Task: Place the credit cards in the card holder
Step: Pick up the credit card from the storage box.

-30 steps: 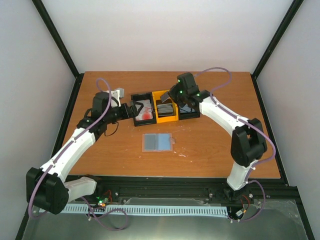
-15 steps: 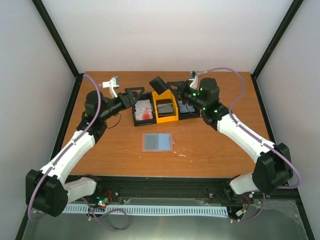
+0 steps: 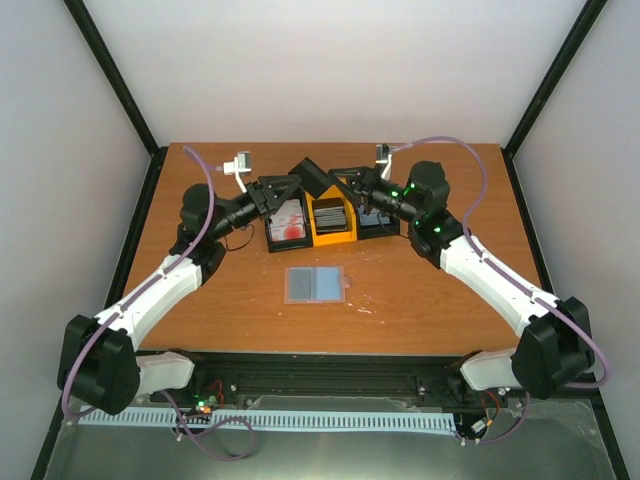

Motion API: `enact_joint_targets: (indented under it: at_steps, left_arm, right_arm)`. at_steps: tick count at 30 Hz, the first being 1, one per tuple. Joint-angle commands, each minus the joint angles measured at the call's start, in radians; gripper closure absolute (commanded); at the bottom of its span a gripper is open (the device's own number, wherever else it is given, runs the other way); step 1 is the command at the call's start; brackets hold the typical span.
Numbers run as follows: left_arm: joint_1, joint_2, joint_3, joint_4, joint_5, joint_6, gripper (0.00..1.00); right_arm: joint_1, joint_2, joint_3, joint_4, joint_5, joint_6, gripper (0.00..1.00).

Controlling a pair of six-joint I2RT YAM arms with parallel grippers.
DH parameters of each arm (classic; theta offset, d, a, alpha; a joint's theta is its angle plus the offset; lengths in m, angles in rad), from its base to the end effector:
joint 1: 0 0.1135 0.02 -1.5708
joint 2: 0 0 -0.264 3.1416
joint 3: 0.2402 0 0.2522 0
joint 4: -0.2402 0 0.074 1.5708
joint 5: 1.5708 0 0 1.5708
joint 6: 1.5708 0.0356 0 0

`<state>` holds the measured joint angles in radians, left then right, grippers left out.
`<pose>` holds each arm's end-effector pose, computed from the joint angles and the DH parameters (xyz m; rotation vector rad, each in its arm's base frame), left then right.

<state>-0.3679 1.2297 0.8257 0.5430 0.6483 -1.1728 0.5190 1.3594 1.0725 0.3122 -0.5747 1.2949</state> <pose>0.2553 -0.1214 0.3353 -0.0579 1.7120 -1.6646 0.2686 0.1757 0.3625 0.1766 1.8796 1.7885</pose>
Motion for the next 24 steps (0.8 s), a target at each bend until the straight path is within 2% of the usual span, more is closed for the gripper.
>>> enact_joint_targets:
  at_steps: [1, 3, 6, 9, 13, 16, 17, 18, 20, 24]
  left_arm:
    - [-0.009, 0.010, 0.038, 0.074, -0.007, -0.056, 0.53]
    - [-0.011, 0.026, 0.041, 0.102, 0.010, -0.082, 0.58]
    - [-0.011, 0.049, 0.038, 0.159, 0.032, -0.133, 0.61]
    - [-0.011, 0.062, 0.037, 0.195, 0.045, -0.152, 0.74]
    - [-0.011, 0.059, 0.039, 0.172, 0.049, -0.130, 0.98]
    - [-0.010, 0.032, 0.037, 0.108, 0.055, -0.070, 0.99]
    - [-0.008, 0.017, 0.035, 0.073, 0.071, -0.030, 0.99]
    - [-0.007, -0.002, 0.036, 0.023, 0.090, 0.031, 0.99]
    - [-0.004, -0.039, 0.048, -0.122, 0.145, 0.179, 0.99]
    - [-0.002, -0.050, 0.118, -0.379, 0.335, 0.468, 0.99]
  right_arm:
    - [0.004, -0.028, -0.010, 0.034, -0.056, -0.015, 0.97]
    - [0.004, -0.030, -0.013, 0.024, -0.068, -0.028, 0.97]
    - [0.004, -0.032, -0.014, 0.004, -0.083, -0.051, 0.97]
    - [0.004, -0.032, -0.020, -0.004, -0.091, -0.065, 0.97]
    - [0.004, -0.031, -0.028, -0.025, -0.097, -0.106, 0.95]
    - [0.001, -0.036, 0.006, -0.133, -0.121, -0.309, 0.61]
    - [-0.002, -0.043, 0.031, -0.242, -0.107, -0.401, 0.50]
    - [-0.008, -0.050, 0.060, -0.316, -0.101, -0.483, 0.44]
    - [-0.022, -0.051, 0.123, -0.445, -0.162, -0.652, 0.38]
    - [-0.027, -0.025, 0.195, -0.655, -0.371, -0.901, 0.37]
